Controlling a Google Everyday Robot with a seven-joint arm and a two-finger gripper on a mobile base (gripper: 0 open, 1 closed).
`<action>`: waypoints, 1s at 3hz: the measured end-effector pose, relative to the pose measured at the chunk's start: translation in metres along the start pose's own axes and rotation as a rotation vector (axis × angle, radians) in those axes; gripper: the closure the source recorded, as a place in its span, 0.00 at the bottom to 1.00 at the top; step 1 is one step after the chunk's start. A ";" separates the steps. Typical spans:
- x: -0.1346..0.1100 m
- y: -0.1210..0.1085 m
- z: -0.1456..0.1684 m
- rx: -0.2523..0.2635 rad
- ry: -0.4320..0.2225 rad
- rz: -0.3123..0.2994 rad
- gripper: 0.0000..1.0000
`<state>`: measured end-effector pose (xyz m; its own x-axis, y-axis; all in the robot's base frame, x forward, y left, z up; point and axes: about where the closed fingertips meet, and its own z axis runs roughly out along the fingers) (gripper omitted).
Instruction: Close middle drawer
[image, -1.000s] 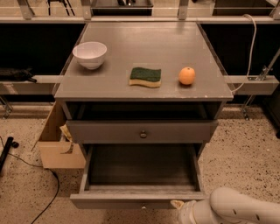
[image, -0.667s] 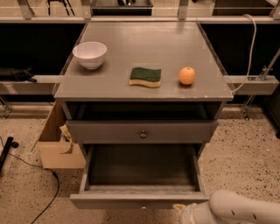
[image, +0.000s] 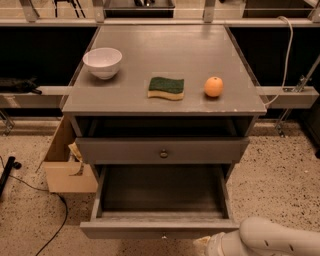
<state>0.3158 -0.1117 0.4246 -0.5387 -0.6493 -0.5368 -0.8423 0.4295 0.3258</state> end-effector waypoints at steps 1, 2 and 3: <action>0.000 0.000 0.000 0.000 0.000 0.000 0.49; 0.000 0.000 0.000 0.000 0.000 0.000 0.74; 0.000 0.000 0.000 0.000 0.000 0.000 0.96</action>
Offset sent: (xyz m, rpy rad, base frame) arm 0.0000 0.0000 0.0000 0.0000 0.0000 0.0000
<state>0.3157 -0.1116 0.4245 -0.5387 -0.6494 -0.5368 -0.8423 0.4294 0.3259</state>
